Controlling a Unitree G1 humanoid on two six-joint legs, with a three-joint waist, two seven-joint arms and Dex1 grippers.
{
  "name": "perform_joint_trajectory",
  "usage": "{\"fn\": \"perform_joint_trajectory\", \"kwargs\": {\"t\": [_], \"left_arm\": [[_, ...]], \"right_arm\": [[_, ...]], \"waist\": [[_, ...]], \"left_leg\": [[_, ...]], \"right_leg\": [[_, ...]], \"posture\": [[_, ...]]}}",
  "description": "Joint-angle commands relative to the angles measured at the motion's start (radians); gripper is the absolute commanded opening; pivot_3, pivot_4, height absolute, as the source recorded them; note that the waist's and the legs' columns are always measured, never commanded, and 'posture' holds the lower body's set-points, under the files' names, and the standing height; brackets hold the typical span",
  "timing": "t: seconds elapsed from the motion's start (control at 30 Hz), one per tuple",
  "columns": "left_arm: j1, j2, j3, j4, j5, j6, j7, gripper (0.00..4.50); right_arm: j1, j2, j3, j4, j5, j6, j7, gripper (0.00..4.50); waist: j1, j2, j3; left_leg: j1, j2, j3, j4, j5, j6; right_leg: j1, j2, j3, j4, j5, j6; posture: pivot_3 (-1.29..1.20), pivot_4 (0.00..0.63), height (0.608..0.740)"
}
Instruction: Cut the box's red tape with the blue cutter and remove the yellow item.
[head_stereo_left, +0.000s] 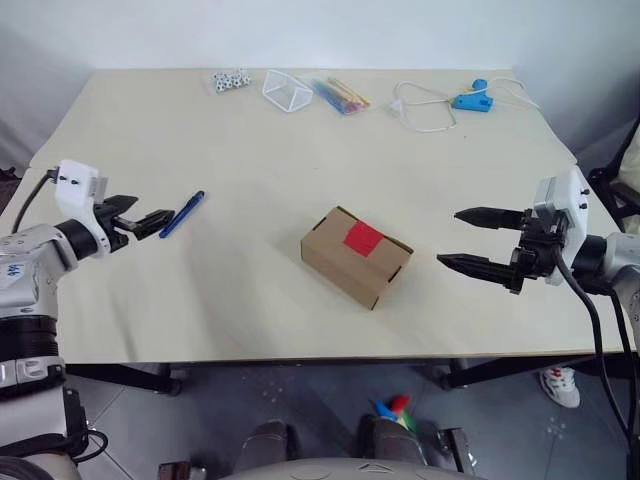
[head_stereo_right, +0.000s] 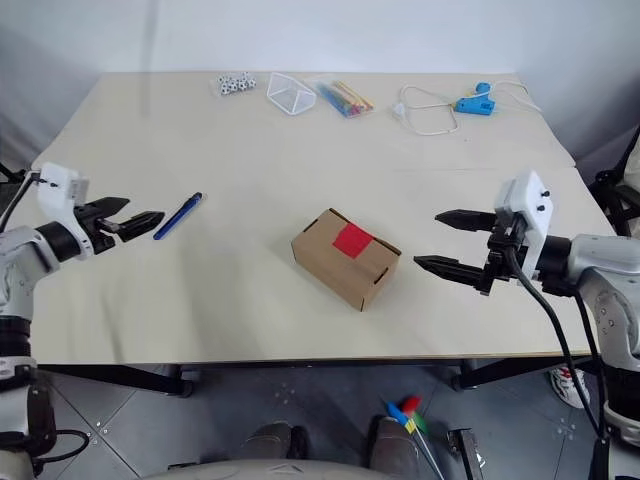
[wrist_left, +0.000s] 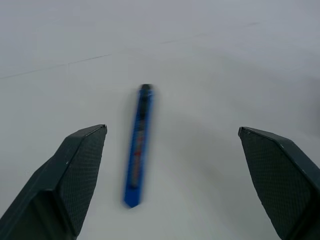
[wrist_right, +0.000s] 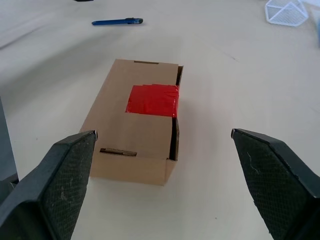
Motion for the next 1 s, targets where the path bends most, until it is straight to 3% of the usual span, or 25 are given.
{"fn": "perform_joint_trajectory", "kwargs": {"t": [0.03, 0.1, 0.2, 0.3, 0.67, 1.0], "left_arm": [[-0.101, 0.033, -0.045, 0.228, 0.063, -0.14, -0.077, 4.48], [-0.152, 0.027, -0.058, 0.335, 0.075, -0.17, -0.105, 4.48], [-0.21, 0.012, -0.092, 0.442, 0.104, -0.215, -0.153, 3.96], [-0.257, -0.002, -0.124, 0.521, 0.136, -0.255, -0.18, 3.1], [-0.337, -0.007, -0.188, 0.698, 0.26, -0.388, -0.146, 3.1], [-0.335, -0.018, -0.19, 0.742, 0.289, -0.378, -0.127, 3.1]], "right_arm": [[-0.028, 0.009, 0.008, -0.028, 0.02, -0.024, -0.016, 4.5], [-0.031, 0.009, 0.012, -0.035, 0.025, -0.02, -0.025, 4.5], [-0.025, 0.006, 0.009, -0.047, 0.029, -0.016, -0.038, 4.5], [-0.01, -0.001, -0.002, -0.073, 0.041, 0.0, -0.055, 4.5], [0.054, -0.019, -0.039, -0.129, 0.068, 0.02, -0.104, 4.5], [0.079, -0.019, -0.044, -0.147, 0.073, 0.02, -0.13, 4.5]], "waist": [[0.0, 0.0, 0.0], [-0.001, 0.0, 0.0], [-0.003, -0.001, 0.0], [-0.002, -0.001, 0.0], [-0.005, -0.002, 0.0], [-0.005, -0.003, 0.0]], "left_leg": [[0.0, 0.0, 0.002, 0.0, 0.0, 0.0], [0.0, 0.0, 0.003, 0.0, 0.0, 0.0], [-0.001, 0.0, 0.003, 0.0, 0.0, 0.0], [-0.001, 0.0, 0.003, 0.0, 0.0, 0.0], [-0.001, 0.0, 0.004, 0.0, 0.0, 0.0], [-0.001, 0.0, 0.004, 0.0, 0.0, 0.0]], "right_leg": [[0.0, 0.0, 0.0, 0.0, 0.0, 0.0], [0.0, 0.0, 0.0, 0.0, 0.0, 0.0], [-0.001, 0.0, 0.0, 0.0, 0.0, 0.0], [-0.001, 0.0, -0.001, 0.001, 0.0, 0.0], [-0.002, 0.0, 0.0, 0.001, 0.0, 0.0], [-0.002, 0.0, 0.0, 0.002, 0.0, 0.0]], "posture": [[0.0, 0.15, 0.74], [0.0, 0.15, 0.74], [0.0, 0.15, 0.74], [0.0, 0.15, 0.74], [0.0, 0.15, 0.74], [0.0, 0.15, 0.74]]}}
